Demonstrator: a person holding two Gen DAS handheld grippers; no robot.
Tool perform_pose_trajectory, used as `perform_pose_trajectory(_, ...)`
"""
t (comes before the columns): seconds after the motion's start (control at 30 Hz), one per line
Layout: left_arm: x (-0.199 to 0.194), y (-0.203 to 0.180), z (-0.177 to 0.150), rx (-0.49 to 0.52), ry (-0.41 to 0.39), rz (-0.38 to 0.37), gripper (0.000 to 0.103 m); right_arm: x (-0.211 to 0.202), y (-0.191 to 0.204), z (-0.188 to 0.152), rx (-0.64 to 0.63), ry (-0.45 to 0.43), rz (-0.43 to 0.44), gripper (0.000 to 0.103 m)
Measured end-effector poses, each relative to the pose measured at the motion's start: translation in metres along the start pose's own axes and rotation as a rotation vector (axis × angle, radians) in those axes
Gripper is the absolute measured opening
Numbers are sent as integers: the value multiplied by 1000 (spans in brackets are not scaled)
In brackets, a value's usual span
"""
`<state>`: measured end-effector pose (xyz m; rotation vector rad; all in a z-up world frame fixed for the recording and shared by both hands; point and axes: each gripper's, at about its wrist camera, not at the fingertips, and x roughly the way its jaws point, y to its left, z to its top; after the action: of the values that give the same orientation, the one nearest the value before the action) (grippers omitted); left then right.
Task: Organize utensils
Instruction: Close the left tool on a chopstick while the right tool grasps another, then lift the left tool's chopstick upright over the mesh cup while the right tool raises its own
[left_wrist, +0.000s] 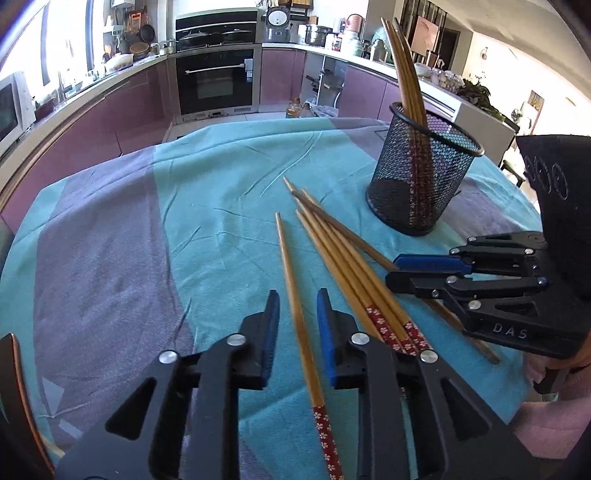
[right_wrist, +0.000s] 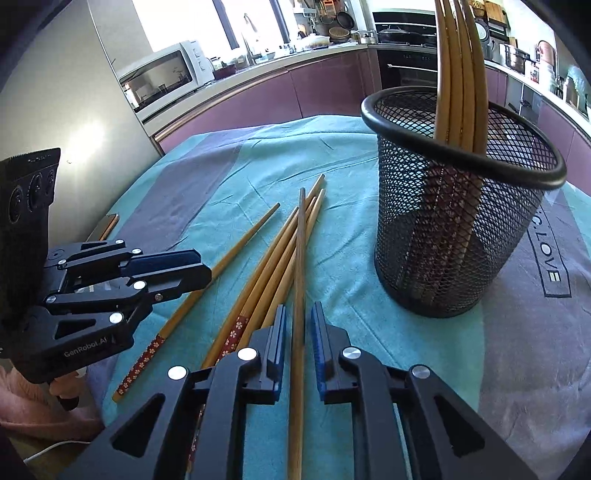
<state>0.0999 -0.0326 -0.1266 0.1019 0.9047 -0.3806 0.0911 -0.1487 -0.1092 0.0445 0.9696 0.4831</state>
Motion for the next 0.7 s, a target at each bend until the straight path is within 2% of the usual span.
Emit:
perform_pose_trajectory(0.1,6,2,-1,4,29,9,21,0,0,1,-3,-1,0,12)
perform_pose_trajectory(0.2,10,0,0,4,25,17,21,-1,-2,-1,6,-6,-2,7)
perform_pose_trajectory(0.27,12,1,1,-5,25,31,10,-4,-4,-2,13,-16,0,6)
perform_pose_trajectory(0.33,12,2,3,-18,25,26,8,-9,-4,-1,12,-31,3,6)
perform_pose_trajectory(0.7,-10,4,10,-44,-25,-30,8,-46,-4,5,6,-136,28,6)
